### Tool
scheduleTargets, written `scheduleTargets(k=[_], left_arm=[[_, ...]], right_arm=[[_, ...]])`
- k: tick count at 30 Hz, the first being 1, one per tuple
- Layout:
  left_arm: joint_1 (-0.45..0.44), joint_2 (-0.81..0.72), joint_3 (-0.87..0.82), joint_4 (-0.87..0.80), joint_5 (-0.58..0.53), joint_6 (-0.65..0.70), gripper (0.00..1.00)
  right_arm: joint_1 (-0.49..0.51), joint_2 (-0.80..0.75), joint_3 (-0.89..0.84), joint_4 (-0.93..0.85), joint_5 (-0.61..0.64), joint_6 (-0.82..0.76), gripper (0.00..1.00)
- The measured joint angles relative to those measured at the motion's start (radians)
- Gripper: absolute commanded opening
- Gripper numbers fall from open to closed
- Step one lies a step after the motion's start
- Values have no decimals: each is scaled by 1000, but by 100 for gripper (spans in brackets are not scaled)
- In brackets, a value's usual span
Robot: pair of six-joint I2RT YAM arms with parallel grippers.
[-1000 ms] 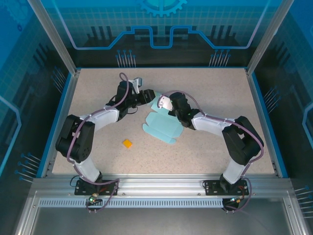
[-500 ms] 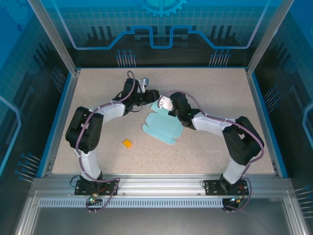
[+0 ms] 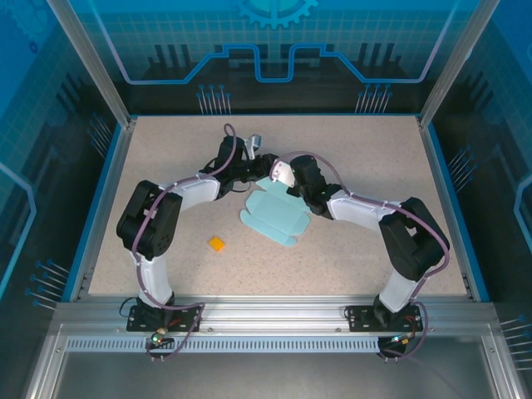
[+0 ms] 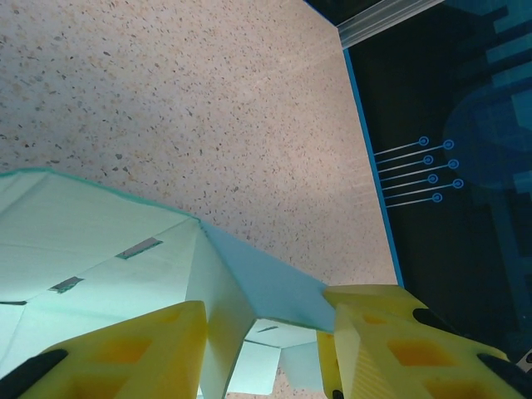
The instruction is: Fold the paper box
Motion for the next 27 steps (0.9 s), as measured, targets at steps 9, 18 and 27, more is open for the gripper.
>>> scheduleTargets(k=[9, 18, 27], left_arm=[[23, -51, -111, 32, -47, 47, 52], [42, -115, -263, 70, -105, 289, 54], [20, -111, -250, 47, -138, 478, 59]], right_arm=[[-43, -35, 1, -65, -91, 28, 0], [-165, -41, 159, -331, -326, 135, 0], [-209, -24, 285, -517, -487, 192, 0]])
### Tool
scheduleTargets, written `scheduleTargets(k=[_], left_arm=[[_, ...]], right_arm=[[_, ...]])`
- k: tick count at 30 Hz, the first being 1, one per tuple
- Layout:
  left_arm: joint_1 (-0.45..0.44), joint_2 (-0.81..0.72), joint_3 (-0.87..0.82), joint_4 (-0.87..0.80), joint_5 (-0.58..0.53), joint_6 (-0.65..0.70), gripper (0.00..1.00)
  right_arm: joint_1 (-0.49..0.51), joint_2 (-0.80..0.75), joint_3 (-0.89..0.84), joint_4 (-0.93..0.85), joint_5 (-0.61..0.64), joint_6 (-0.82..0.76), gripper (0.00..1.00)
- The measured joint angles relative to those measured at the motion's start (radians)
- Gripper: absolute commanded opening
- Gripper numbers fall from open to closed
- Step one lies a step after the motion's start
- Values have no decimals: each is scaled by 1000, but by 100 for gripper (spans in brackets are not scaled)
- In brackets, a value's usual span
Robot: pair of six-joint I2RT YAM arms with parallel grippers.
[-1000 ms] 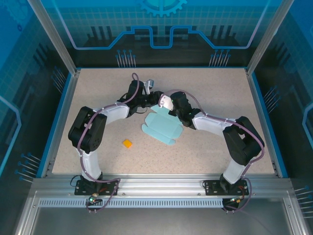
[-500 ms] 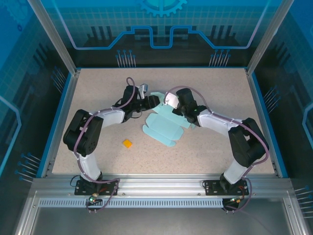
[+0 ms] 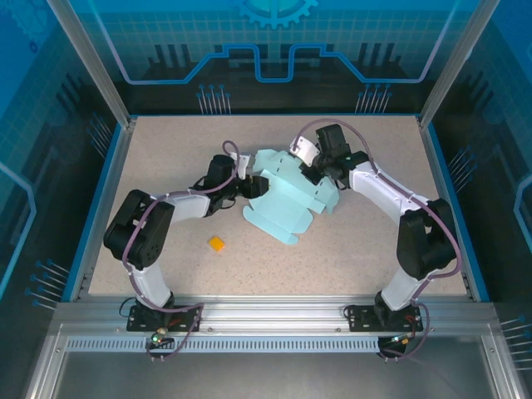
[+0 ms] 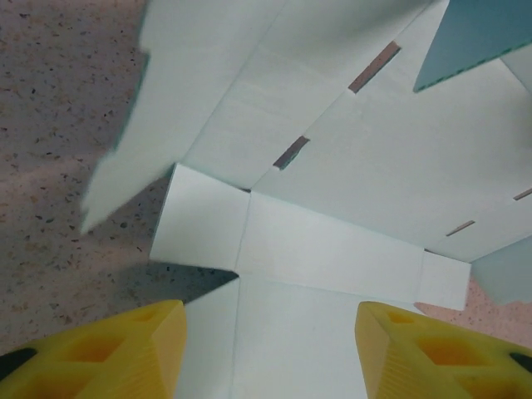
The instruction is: Fold the paper box
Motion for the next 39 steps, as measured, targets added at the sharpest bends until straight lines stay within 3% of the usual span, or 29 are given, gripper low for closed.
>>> scheduleTargets(k=[10, 22, 39], left_arm=[[-5, 79, 96, -64, -85, 92, 61], [-34, 140, 142, -105, -81, 106, 62], [-37, 151, 150, -52, 18, 43, 45]], right_arm=[[-1, 13, 5, -53, -37, 15, 0], [-2, 17, 5, -58, -45, 23, 0], [-15, 17, 5, -59, -51, 48, 0]])
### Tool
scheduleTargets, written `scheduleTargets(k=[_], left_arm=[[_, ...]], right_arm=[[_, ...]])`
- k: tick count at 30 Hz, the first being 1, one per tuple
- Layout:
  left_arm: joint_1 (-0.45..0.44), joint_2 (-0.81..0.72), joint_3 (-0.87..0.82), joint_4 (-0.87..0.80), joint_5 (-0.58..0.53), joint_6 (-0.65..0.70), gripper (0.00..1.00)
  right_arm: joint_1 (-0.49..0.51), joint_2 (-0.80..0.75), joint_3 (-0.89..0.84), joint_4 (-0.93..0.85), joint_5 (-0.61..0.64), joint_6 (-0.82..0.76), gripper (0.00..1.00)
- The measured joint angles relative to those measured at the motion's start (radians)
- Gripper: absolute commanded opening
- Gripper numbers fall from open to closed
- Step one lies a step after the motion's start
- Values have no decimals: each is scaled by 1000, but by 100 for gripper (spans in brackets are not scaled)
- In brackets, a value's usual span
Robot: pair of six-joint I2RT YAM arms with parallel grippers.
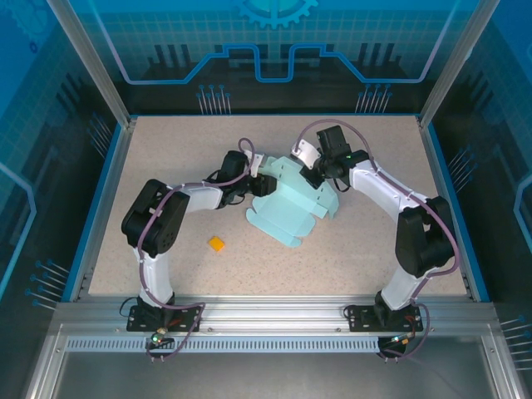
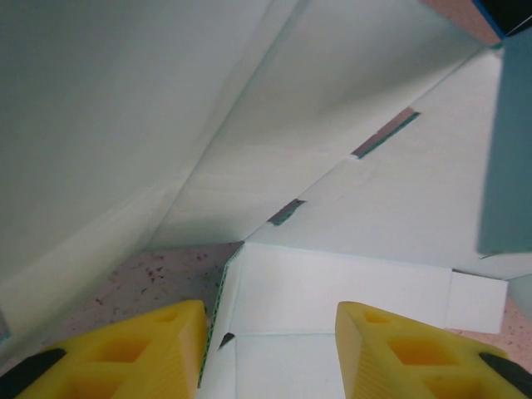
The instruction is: Fold the paper box
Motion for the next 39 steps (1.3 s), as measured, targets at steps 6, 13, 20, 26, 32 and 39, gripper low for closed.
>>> scheduleTargets(k=[6, 13, 20, 26, 32, 39], left_arm=[[-18, 0, -11, 21, 19, -20, 45], [-56, 0, -30, 68, 19, -31, 49], [-69, 20, -40, 122, 10, -61, 53], [-70, 39, -64, 203, 10, -114, 55], [-70, 40, -89, 249, 10, -144, 56], [-32, -2, -147, 266, 15, -156, 60]], right_arm=[[-5, 0, 0, 9, -8, 19, 0], [-16, 0, 0, 8, -13, 37, 0], [-20, 5, 0, 7, -17, 49, 0], [-20, 13, -2, 8, -27, 53, 0], [-26, 16, -2, 8, -27, 52, 0], [-26, 16, -11, 19, -16, 24, 0]])
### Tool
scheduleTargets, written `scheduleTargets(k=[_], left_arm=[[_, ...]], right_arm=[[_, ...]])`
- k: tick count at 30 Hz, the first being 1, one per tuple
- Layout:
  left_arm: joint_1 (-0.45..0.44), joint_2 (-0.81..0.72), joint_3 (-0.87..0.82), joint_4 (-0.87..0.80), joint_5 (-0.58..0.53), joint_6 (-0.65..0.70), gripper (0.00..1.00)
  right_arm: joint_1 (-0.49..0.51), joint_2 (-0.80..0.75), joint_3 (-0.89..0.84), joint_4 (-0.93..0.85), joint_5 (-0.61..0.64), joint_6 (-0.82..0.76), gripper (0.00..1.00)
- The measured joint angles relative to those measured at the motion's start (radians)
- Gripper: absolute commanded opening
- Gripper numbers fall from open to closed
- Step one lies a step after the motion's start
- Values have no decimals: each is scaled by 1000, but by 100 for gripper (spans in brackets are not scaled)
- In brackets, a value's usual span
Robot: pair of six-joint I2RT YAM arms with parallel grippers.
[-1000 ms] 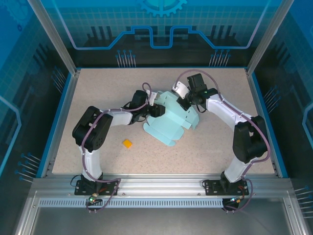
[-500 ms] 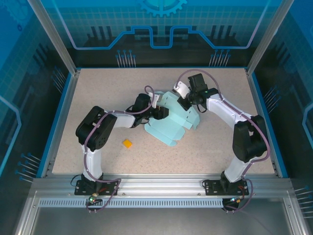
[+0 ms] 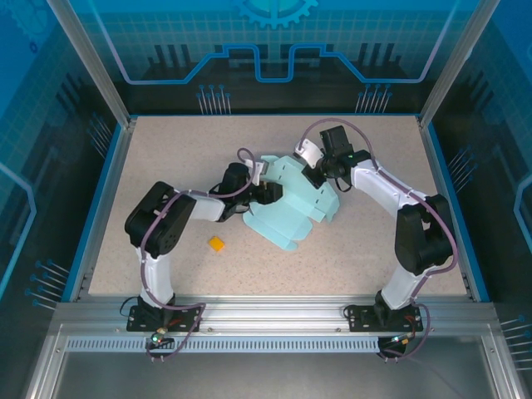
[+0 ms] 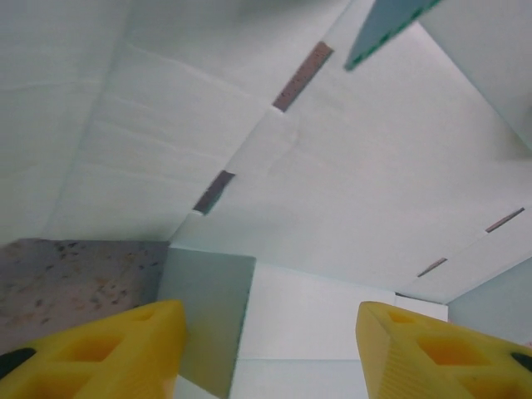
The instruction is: Fold the paper box
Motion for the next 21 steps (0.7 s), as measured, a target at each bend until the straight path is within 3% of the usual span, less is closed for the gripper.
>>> scheduleTargets(k=[11, 21], left_arm=[[75, -137, -58, -45, 7, 5, 61], [198, -309, -130, -103, -8, -5, 60]], right_arm=[[48, -1, -21, 55, 116, -106, 0], [144, -1, -84, 180, 253, -267, 0]])
